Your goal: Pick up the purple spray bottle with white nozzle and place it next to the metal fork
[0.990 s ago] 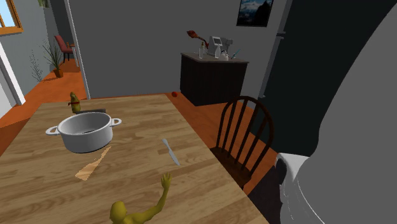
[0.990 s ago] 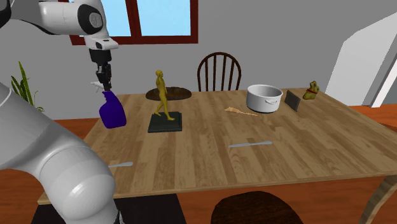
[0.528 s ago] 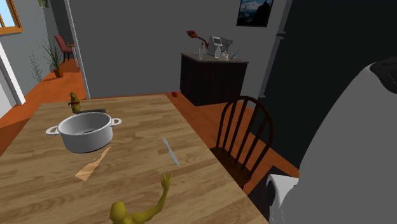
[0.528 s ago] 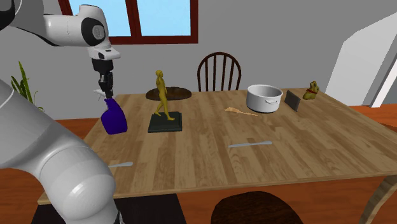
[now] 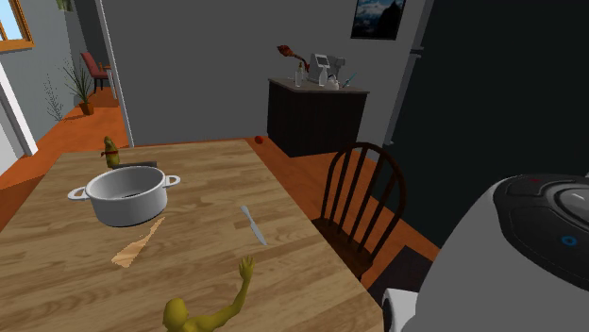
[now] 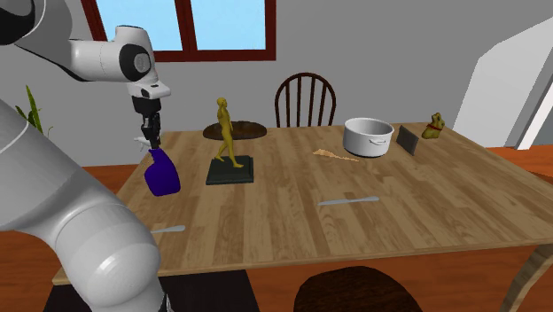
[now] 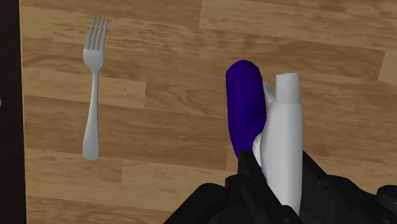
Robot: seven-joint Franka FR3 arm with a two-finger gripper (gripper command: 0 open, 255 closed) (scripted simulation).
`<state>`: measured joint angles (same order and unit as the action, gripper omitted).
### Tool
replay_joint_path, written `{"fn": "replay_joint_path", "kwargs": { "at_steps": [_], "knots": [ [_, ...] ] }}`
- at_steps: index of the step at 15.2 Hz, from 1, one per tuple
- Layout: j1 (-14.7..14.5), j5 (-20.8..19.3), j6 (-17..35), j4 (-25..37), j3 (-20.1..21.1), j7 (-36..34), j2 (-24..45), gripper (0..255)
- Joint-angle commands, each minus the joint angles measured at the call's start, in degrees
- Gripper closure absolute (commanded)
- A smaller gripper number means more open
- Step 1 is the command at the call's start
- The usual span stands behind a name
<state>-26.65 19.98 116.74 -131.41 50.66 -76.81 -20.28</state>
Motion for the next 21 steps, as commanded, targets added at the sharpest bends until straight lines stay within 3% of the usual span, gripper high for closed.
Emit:
{"fn": "replay_joint_path", "kwargs": {
  "at_steps": [1, 7, 8, 13, 17, 21],
  "knots": [
    [0.05, -0.01, 0.71, -0.47, 0.22, -0.01, 0.22, 255],
    [0.05, -0.02, 0.71, -0.47, 0.23, -0.02, 0.23, 255],
    [0.05, -0.02, 0.71, -0.47, 0.23, -0.02, 0.22, 0],
    [0.05, -0.02, 0.71, -0.47, 0.22, -0.01, 0.22, 0],
    [-0.41, 0.1, -7.1, 4.81, -2.77, 0.61, -2.45, 0],
    [-0.42, 0.09, -7.1, 4.81, -2.78, 0.6, -2.45, 0]
  ]
}}
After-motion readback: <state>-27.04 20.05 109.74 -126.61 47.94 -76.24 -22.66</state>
